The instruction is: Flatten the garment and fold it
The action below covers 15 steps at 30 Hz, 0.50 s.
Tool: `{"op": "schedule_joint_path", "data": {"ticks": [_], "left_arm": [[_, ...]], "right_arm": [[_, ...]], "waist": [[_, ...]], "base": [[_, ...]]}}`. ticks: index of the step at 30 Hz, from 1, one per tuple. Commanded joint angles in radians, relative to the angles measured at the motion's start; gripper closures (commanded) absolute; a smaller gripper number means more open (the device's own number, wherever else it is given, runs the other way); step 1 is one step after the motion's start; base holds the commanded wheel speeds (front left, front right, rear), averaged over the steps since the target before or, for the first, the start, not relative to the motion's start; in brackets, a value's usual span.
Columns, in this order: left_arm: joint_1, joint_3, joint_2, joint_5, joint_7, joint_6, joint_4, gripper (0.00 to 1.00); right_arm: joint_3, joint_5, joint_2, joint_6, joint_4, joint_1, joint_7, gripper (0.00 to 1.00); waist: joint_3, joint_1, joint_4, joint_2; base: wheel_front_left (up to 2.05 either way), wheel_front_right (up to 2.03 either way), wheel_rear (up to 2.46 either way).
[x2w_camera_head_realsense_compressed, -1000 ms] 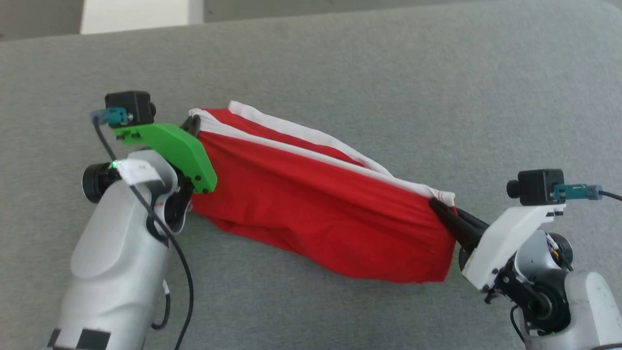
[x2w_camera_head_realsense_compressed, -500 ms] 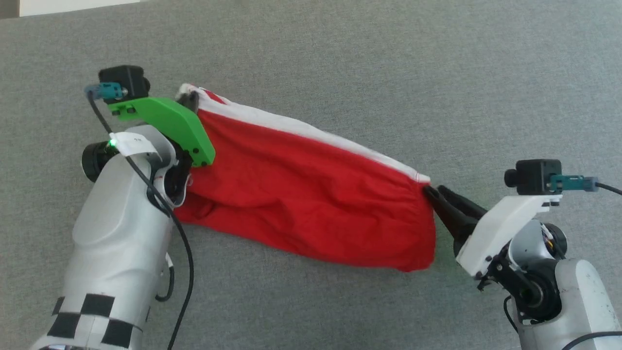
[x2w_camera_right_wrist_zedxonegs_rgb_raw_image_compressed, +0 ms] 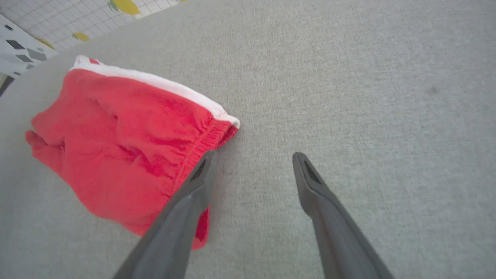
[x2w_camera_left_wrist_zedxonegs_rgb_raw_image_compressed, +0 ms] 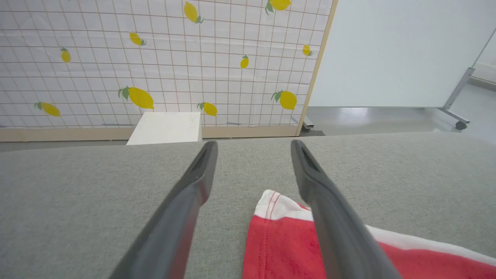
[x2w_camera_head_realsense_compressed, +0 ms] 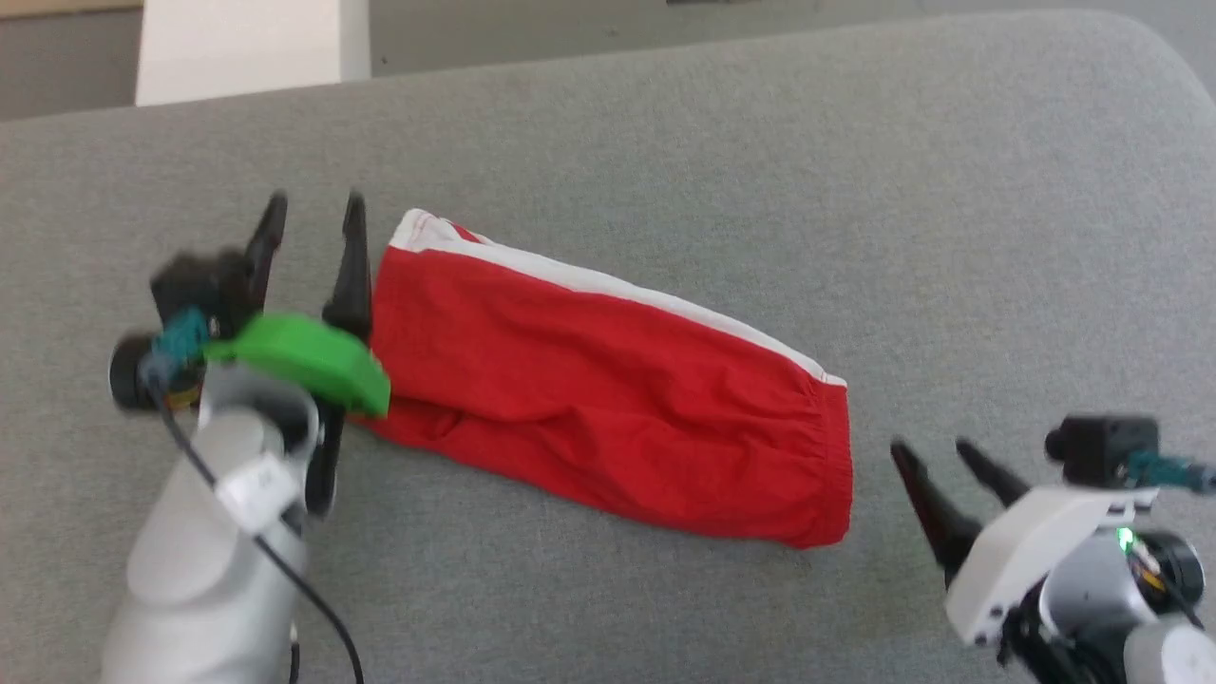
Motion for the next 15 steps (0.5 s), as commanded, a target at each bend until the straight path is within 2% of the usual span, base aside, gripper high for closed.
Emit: {"op": "schedule_joint_path", "data": {"ticks": [1,7,11,15], "left_arm": [[0.063,0.003,0.011,0.012,-0.010,0.024,-0.037,0.00],[0.295,0.048,0.013,0.004,-0.018,0.116,-0.215,0.00],[0.406,0.066,0.005,-0.012,-0.011,0.166,-0.330,0.00],[0.459,0.067,0.003,-0.020,0.008,0.189,-0.404,0.00]], "right_arm": [[0.002,-0.032,0.001,-0.001,-0.024,0.040,0.035,0.00],[0.041,-0.060,0.001,-0.001,-0.064,0.112,0.174,0.00],[0.050,-0.065,0.001,-0.001,-0.035,0.074,0.200,0.00],[0.059,-0.086,0.001,-0.001,0.027,0.022,0.217,0.00]], "waist": [[-0.054,0.0000,0.034,0.0000],[-0.085,0.0000,0.069,0.0000],[-0.089,0.0000,0.101,0.0000],[-0.087,0.0000,0.131,0.0000]], "base": [[0.00,0.00,0.00],[0.00,0.00,0.00],[0.00,0.00,0.00],[0.00,0.00,0.00]]}}
